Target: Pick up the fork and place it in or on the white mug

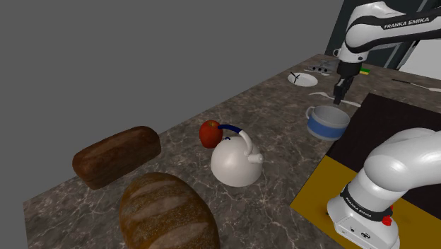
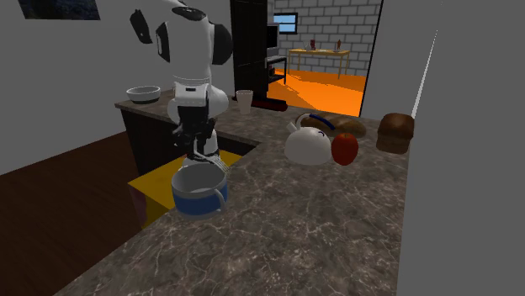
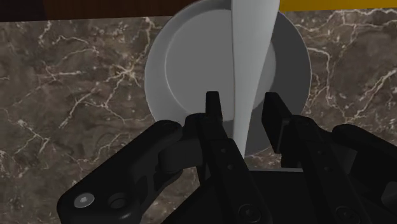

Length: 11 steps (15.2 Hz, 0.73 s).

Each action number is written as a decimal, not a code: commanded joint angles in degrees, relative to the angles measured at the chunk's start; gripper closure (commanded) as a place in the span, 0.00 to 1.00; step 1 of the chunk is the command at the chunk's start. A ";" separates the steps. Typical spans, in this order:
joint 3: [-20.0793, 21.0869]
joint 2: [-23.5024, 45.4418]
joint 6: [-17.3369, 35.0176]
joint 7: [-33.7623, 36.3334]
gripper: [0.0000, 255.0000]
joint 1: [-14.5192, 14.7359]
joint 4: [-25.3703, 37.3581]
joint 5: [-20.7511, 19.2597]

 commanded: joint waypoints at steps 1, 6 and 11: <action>-0.95 0.51 1.54 -0.58 1.00 -0.31 -0.88 -0.65; -2.08 1.68 5.73 -0.26 1.00 -0.45 -3.91 -1.43; -2.94 2.79 8.81 -0.06 1.00 -0.51 -5.88 -1.99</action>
